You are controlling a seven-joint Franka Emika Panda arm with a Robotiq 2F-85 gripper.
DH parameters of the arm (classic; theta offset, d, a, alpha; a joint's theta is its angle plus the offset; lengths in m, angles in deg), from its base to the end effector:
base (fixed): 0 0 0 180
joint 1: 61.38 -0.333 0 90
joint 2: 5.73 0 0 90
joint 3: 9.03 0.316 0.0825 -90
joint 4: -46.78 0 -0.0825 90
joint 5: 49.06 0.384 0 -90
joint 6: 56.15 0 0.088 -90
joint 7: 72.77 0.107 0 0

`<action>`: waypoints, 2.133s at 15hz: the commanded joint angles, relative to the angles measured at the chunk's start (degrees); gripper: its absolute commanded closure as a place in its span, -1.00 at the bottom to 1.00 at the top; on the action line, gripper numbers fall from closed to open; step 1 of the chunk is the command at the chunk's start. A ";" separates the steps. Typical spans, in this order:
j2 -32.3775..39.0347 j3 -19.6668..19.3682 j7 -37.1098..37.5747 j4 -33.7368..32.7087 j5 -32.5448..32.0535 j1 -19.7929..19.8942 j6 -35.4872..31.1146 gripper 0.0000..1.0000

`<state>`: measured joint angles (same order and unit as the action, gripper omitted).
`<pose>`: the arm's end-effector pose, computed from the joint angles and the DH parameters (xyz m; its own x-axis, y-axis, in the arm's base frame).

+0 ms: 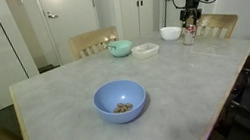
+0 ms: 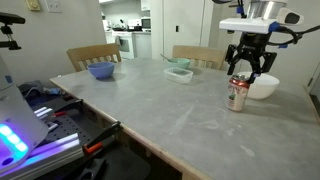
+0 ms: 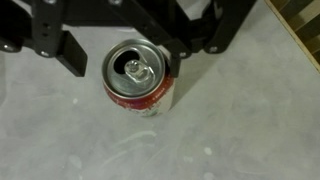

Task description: Move the can to the left, then move the plastic box and the bowl to the right

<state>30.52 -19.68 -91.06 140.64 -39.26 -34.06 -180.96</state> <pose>0.5479 -0.4011 0.2459 0.9132 -0.4017 -0.0683 -0.4051 -0.9131 -0.0464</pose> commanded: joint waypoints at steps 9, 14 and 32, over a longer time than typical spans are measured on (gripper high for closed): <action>-3.09 -0.73 1.24 3.87 -1.82 -0.53 -1.62 0.31; -5.95 -0.64 2.79 7.13 -2.19 -1.88 -1.73 0.32; -19.35 1.63 11.91 14.57 -10.64 -17.27 -6.22 0.32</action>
<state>14.55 -18.75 -80.23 151.74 -47.23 -49.86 -184.55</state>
